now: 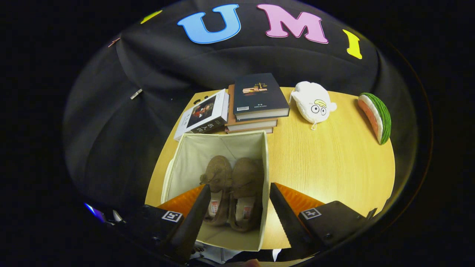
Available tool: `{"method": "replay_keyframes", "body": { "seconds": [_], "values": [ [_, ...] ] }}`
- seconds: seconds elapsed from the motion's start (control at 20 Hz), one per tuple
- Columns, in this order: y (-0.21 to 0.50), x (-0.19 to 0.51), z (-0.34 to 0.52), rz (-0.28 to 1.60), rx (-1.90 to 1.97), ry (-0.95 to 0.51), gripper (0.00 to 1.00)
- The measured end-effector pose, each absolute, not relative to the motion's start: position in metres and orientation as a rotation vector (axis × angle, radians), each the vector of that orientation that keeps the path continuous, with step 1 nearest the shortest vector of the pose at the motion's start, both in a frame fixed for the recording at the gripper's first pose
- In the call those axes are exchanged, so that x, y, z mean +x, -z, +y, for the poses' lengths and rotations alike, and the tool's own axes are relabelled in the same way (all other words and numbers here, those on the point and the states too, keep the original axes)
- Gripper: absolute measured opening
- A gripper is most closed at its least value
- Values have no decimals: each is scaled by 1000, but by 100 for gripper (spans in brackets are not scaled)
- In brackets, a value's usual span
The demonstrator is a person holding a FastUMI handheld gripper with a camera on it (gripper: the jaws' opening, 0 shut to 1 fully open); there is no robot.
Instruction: Open the storage box then place both shoes into the box .Put the left shoe in first, then the right shoe, with the right side of both shoes facing outward in a uniform manner.
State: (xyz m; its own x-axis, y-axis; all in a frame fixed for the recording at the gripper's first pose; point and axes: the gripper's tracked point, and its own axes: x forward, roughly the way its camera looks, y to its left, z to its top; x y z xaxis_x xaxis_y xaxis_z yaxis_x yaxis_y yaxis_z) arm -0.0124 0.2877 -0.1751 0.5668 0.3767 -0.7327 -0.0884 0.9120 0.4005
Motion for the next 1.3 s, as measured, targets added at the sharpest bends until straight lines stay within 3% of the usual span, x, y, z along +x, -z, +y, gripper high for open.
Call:
{"method": "replay_keyframes", "body": {
  "seconds": [0.55, 1.3],
  "values": [
    [137, 2, 209, 692, 274, -216, 99],
    [83, 23, 17, 386, 204, -106, 99]
  ]
}}
